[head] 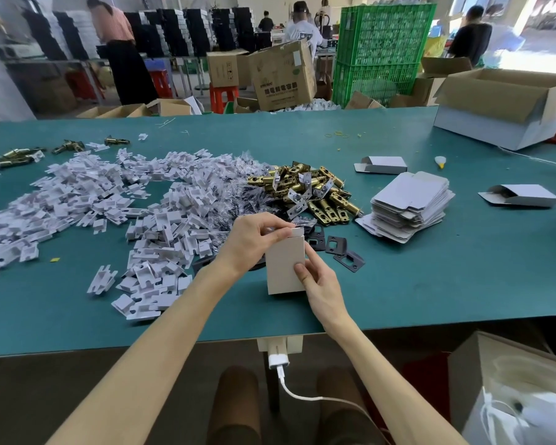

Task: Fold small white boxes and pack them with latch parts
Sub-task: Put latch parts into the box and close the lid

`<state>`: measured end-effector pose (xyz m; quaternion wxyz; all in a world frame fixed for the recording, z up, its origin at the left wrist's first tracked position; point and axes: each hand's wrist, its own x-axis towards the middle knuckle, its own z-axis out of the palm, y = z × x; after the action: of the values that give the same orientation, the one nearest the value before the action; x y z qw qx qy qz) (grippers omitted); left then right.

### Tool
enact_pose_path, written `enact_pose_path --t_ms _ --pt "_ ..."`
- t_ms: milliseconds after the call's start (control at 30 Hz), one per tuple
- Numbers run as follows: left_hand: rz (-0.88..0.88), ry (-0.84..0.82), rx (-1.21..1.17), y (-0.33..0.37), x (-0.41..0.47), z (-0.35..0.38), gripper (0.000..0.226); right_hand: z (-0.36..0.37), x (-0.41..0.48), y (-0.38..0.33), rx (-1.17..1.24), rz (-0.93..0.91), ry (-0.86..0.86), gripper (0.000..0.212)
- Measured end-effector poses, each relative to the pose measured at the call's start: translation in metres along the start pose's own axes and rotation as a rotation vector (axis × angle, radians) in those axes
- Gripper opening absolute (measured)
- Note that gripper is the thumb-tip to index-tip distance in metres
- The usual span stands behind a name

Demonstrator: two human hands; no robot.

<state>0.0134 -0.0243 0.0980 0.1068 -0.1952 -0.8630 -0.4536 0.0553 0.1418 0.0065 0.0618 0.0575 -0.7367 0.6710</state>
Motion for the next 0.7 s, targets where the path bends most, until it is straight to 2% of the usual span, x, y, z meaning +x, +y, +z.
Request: enact_pose_path --t_ms 433,700 --pt "0.134 -0.102 0.171 0.002 0.004 -0.003 0.025 -0.003 -0.002 -0.002 0.054 0.019 0.013 0.050" --pt "0.194 -0.143 0.144 -0.008 -0.022 0.001 0.042 -0.002 -0.003 -0.001 0.041 0.031 0.016 0.052"
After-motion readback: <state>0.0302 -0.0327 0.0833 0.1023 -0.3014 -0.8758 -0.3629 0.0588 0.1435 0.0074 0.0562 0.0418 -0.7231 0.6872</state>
